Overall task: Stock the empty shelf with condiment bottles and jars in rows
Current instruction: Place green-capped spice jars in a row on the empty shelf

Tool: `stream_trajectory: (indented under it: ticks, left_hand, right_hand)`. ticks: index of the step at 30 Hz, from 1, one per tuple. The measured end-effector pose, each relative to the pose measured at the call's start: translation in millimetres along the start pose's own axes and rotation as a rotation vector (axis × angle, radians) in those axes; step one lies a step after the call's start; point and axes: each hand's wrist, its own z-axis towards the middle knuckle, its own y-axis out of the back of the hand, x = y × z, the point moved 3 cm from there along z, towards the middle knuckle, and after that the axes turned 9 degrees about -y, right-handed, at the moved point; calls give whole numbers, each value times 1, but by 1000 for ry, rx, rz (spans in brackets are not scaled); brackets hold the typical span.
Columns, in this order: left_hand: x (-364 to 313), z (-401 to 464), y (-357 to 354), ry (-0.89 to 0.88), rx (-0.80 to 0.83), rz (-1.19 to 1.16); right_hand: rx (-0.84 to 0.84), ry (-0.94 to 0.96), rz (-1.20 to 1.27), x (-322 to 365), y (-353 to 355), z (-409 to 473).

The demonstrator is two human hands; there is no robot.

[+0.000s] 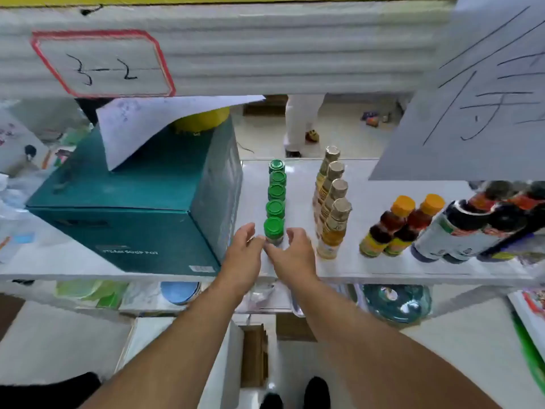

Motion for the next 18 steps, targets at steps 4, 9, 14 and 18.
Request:
stream_trajectory:
  ticks: [4,9,14,18]
  left_hand:
    - [6,15,3,22,42,3]
    - [6,27,4,1,94,56]
    - [-2,42,-2,-45,13,100]
    - [0,59,-17,-63,48,205]
  right_hand:
    - [-68,-25,-18,3,-11,8]
    - [-150,20,-53,-1,-11,8]
    - [-164,23,20,-8,5,-7]
    - [-193,36,30,-14,23,-29]
